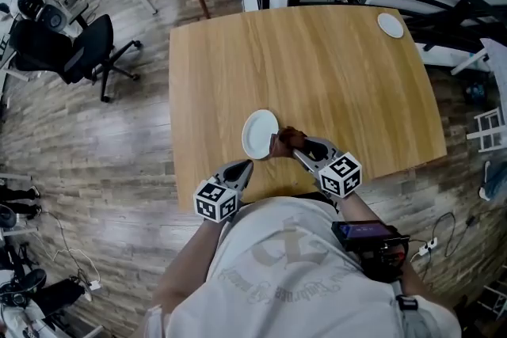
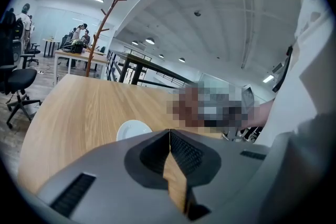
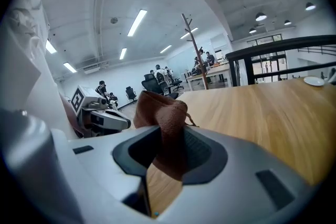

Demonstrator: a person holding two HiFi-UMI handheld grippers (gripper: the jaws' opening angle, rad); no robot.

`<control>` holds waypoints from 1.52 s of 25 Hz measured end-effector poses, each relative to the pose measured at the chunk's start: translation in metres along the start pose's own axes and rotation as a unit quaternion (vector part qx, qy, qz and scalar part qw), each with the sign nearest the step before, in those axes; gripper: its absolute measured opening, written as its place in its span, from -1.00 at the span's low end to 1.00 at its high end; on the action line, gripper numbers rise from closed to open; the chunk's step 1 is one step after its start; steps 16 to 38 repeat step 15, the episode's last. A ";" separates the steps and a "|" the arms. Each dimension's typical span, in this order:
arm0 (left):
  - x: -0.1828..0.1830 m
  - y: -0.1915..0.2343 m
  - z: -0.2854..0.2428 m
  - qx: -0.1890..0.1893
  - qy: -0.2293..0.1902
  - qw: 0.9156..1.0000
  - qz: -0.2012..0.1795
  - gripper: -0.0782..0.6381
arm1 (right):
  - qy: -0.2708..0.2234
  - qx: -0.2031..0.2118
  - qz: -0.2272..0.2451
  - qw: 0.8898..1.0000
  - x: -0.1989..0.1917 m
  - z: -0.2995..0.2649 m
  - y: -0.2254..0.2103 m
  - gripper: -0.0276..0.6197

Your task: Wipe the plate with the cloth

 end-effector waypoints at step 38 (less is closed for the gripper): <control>0.002 -0.011 -0.019 0.008 0.006 1.000 -0.005 -0.75 | -0.003 0.011 0.002 1.000 -0.004 0.007 -0.014 -0.53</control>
Point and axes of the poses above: the fingertips, and each gripper's own axes: z backward along the fingers, y to its left, x out of its top, the point moved 9 cm from there along z, backward along the fingers, and after that the axes turned 5 degrees about -y, right-handed, at the moved point
